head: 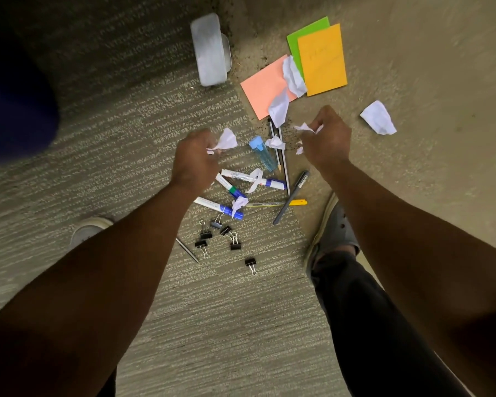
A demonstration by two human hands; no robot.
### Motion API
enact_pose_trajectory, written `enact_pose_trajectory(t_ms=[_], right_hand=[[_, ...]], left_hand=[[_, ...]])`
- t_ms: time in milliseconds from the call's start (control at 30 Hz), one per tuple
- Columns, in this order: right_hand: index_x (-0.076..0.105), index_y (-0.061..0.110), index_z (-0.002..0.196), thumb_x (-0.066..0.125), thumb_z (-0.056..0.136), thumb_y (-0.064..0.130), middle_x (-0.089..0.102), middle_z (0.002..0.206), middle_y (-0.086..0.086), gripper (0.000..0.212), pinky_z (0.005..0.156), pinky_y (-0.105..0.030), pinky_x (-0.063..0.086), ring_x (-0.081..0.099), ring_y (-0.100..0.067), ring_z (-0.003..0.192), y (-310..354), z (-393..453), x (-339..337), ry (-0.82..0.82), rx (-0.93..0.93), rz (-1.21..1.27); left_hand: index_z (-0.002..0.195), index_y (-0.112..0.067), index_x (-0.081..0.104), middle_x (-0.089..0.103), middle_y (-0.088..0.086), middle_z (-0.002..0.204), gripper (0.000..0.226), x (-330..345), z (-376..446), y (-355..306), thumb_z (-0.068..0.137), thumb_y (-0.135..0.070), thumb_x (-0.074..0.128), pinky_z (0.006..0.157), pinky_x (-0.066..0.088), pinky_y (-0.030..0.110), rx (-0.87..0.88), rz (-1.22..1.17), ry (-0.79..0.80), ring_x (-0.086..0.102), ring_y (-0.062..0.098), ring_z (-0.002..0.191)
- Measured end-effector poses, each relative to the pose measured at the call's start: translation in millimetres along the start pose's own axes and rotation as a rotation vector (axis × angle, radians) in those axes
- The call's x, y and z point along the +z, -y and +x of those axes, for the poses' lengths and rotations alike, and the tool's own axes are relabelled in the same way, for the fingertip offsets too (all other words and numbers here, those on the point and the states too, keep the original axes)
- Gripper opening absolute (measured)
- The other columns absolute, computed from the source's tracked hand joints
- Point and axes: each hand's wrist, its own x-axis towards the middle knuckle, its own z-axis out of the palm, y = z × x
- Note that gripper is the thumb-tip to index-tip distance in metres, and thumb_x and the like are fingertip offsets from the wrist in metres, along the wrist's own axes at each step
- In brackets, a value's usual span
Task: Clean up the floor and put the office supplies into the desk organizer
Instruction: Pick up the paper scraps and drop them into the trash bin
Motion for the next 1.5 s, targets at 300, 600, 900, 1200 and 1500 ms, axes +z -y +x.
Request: enact_pose_trajectory(t_ms=[300,600,900,1200,1500], right_hand=[[0.058,0.022,0.070,0.047,0.084,-0.004,0.067,0.084,-0.011,0.032,0.049,-0.030,0.055,0.061,-0.011,0.057,81,-77,-26,0.218,0.050,0.411],[0.048,0.017,0.048,0.037,0.068,0.005,0.043,0.044,0.010,0.026,0.045,-0.022,0.032,0.040,-0.007,0.043,271,-162,-44,0.159,-0.166,0.805],[0.050,-0.002,0.052,0.038,0.075,-0.009,0.048,0.048,-0.016,0.027,0.041,-0.027,0.034,0.042,-0.018,0.042,414,-245,-13,0.225,-0.608,0.908],[0.040,0.020,0.062,0.039,0.087,0.017,0.046,0.056,0.004,0.025,0.047,-0.033,0.036,0.041,-0.011,0.049,469,-263,88,0.218,-0.746,0.437],[0.016,0.026,0.154,0.015,0.101,0.053,0.016,0.161,-0.013,0.060,0.120,-0.050,0.011,0.010,-0.029,0.150,452,-251,136,0.567,-0.753,-0.175]], left_hand=[[0.120,-0.018,0.068,0.063,0.000,0.113,0.037,-87,-36,-8,0.094,0.002,0.050,0.058,0.053,0.020,-0.053,-0.424,-0.104,0.065,0.020,0.076],[0.056,-0.018,0.061,0.054,-0.010,0.048,0.030,-236,-94,-19,0.082,-0.011,0.045,0.048,0.035,0.030,-0.122,-0.779,-0.477,0.047,0.014,0.049],[0.045,-0.009,0.037,0.036,-0.003,0.042,0.033,-356,-121,44,0.077,-0.002,0.038,0.046,0.021,0.021,-0.017,-0.863,-0.822,0.030,0.013,0.041],[0.053,0.002,0.054,0.052,0.012,0.048,0.037,-381,-85,134,0.081,-0.018,0.040,0.047,0.030,0.039,-0.204,-0.462,-0.956,0.045,0.022,0.049],[0.151,-0.020,0.024,0.018,0.005,0.161,0.056,-364,-66,185,0.101,-0.041,0.035,0.116,0.022,0.046,-0.312,0.177,-0.226,0.013,0.030,0.149]])
